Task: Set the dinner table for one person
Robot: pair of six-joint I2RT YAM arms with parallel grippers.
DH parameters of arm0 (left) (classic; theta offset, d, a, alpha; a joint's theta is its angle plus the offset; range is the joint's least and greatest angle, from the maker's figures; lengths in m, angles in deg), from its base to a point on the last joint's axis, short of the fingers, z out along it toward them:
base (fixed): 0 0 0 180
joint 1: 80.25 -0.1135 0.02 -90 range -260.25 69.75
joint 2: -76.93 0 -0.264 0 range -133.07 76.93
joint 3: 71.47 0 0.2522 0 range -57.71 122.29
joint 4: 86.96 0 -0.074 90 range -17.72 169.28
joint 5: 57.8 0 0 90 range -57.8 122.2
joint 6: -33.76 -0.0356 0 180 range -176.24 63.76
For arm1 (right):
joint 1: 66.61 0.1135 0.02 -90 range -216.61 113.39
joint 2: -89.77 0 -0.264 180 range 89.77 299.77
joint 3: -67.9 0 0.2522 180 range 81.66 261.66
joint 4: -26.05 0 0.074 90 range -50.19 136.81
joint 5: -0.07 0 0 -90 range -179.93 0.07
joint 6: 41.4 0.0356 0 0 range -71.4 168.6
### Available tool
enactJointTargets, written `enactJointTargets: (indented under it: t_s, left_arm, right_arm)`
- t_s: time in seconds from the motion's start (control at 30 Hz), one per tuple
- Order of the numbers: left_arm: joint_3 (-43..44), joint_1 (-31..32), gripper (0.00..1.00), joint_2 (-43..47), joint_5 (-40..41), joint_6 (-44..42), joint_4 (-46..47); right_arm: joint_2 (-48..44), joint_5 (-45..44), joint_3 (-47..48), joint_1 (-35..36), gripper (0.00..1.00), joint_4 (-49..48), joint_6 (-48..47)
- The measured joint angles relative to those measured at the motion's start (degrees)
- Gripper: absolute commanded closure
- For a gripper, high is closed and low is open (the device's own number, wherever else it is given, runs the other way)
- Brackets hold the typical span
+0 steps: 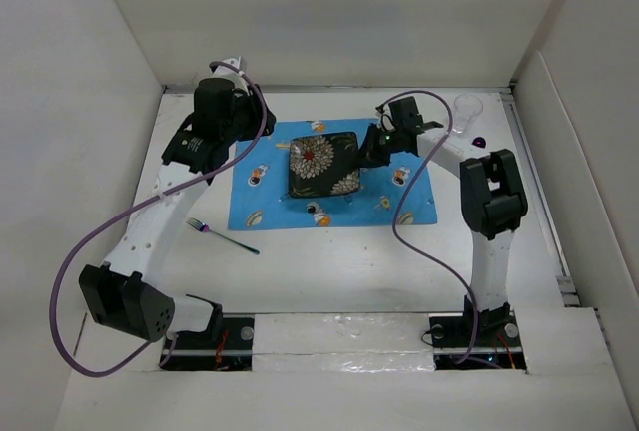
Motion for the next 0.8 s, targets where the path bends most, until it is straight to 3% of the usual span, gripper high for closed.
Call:
enactJointTargets:
  t_s: [0.2, 0.23, 0.33, 0.43, 0.6, 0.7, 0.77, 0.8]
  left_arm:
    - [-1.9, 0.0, 0.61, 0.0, -0.15, 0.26, 0.28]
    - [-2.05, 0.0, 0.61, 0.0, -0.17, 0.42, 0.33]
    - [-2.19, 0.0, 0.61, 0.0, -0.17, 0.66, 0.48]
    - [-2.47, 0.0, 0.61, -0.02, -0.2, 0.87, 0.85]
    - [-2.64, 0.0, 0.61, -0.04, -0.17, 1.14, 0.87]
    - [-2.67, 0.0, 0.64, -0.04, -0.15, 1.14, 0.87]
    - [-2.69, 0.0, 0.71, -0.04, -0.22, 1.18, 0.87]
    - [-2.69, 0.0, 0.87, -0.04, -0.35, 1.27, 0.87]
  right_arm:
    - [2.93, -0.04, 0.37, 0.0, 0.99, 0.59, -0.79]
    - [3.82, -0.2, 0.72, 0.0, 0.84, 1.4, -1.25]
    - [5.68, 0.26, 1.92, -0.26, 0.58, 2.67, -1.68]
    - [5.64, -0.81, 2.16, -0.39, 0.45, 4.33, -2.34]
    - [3.52, -5.62, 3.28, -0.83, 0.41, 8.39, -4.0]
    - [-0.24, -10.67, 3.34, -2.12, 0.43, 11.67, -5.18]
    - [-3.54, -13.57, 3.34, -4.33, 0.87, 12.9, -5.86]
    - [-5.25, -14.99, 3.41, -5.68, 1.0, 13.09, -5.97]
